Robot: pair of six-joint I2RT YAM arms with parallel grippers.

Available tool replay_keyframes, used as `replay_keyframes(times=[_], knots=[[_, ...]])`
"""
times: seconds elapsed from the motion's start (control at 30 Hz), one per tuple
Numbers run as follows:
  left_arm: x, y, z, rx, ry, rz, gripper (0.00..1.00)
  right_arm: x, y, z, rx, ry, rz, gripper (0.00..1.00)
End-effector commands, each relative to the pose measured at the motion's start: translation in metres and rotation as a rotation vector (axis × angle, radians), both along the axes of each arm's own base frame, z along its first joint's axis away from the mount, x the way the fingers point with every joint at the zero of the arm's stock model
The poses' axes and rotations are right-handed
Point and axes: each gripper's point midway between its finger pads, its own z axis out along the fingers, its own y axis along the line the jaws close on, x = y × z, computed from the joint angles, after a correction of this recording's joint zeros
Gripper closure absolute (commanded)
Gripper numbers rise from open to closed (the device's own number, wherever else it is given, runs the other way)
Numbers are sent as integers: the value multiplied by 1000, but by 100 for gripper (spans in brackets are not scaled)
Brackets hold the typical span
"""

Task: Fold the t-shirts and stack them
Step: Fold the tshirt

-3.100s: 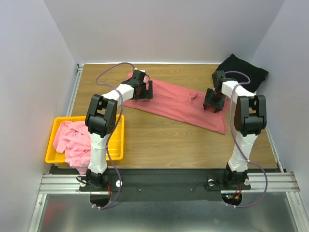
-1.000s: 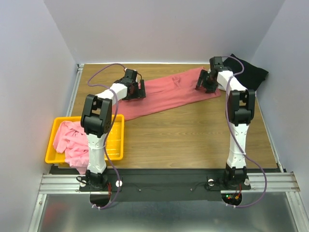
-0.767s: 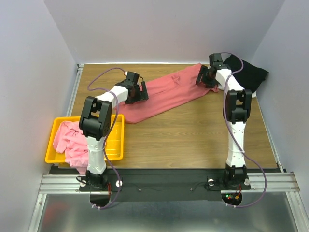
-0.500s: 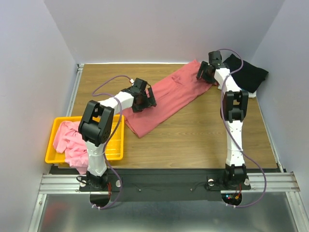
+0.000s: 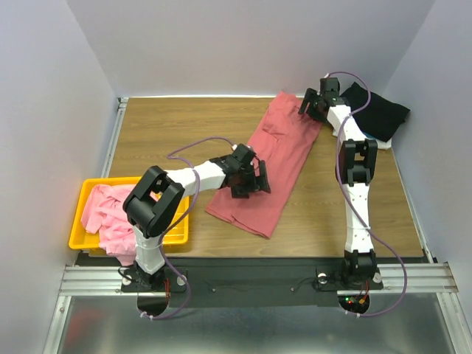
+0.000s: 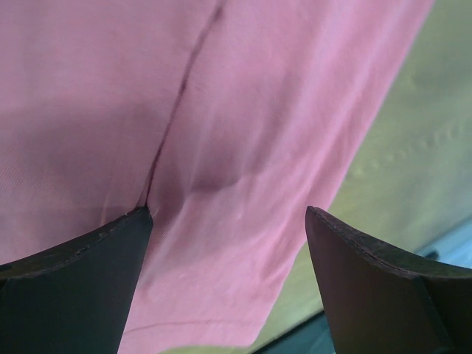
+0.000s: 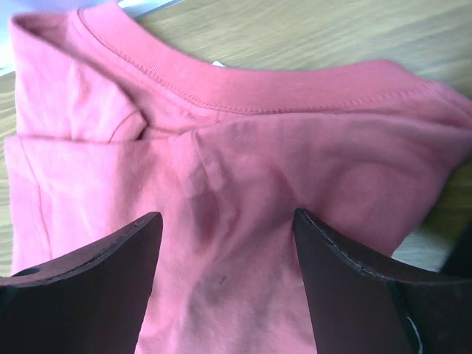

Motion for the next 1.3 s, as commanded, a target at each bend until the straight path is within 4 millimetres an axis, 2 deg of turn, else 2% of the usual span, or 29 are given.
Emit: replay_keyframes(times=[0.0, 0.1, 0.2, 0.23, 0.27, 0.3, 0.37, 0.4, 0.43, 0.47, 0.5, 0.63, 0.73, 0.9, 1.0, 1.2, 1.27], knots=[[-62, -8, -18, 19, 155, -94, 1, -17, 28, -28, 40, 76, 113, 22], [-57, -19, 11, -36, 104, -104, 1, -19, 34, 4, 25, 31, 144, 21], [-52, -14, 29, -23, 61, -103, 2, -25, 36, 52, 5, -32, 155, 17], [-48, -12, 43, -14, 26, -96, 1, -29, 34, 85, -2, -79, 155, 15], [-46, -10, 50, -8, 5, -98, 1, -32, 34, 99, -8, -98, 151, 15], [-42, -7, 61, -4, -41, -103, 2, -41, 36, 98, -9, -78, 155, 15], [-40, -3, 72, 0, -85, -118, 1, -54, 38, 120, -5, -98, 165, 14], [-38, 0, 78, 8, -128, -137, 1, -70, 43, 130, -2, -95, 175, 14], [-38, 2, 77, 18, -144, -150, 1, -78, 47, 134, 2, -92, 186, 14], [-37, 5, 76, 34, -158, -161, 1, -92, 54, 150, 9, -107, 205, 14], [-36, 10, 70, 71, -182, -197, 1, -108, 56, 132, 11, -53, 211, 14], [-37, 18, 49, 138, -206, -282, 1, -155, 72, 113, 2, 26, 244, 14], [-42, 20, 36, 137, -211, -323, 1, -176, 81, 100, -2, 59, 264, 14], [-51, 15, 30, 78, -231, -344, 1, -183, 83, 83, 2, 91, 254, 14], [-54, 16, 26, 74, -232, -344, 1, -187, 81, 63, -4, 134, 249, 14], [-70, 16, -5, 103, -178, -386, 1, -193, 74, 18, -48, 219, 245, 14], [-75, 16, -12, 107, -162, -396, 1, -192, 73, 8, -59, 236, 247, 14]])
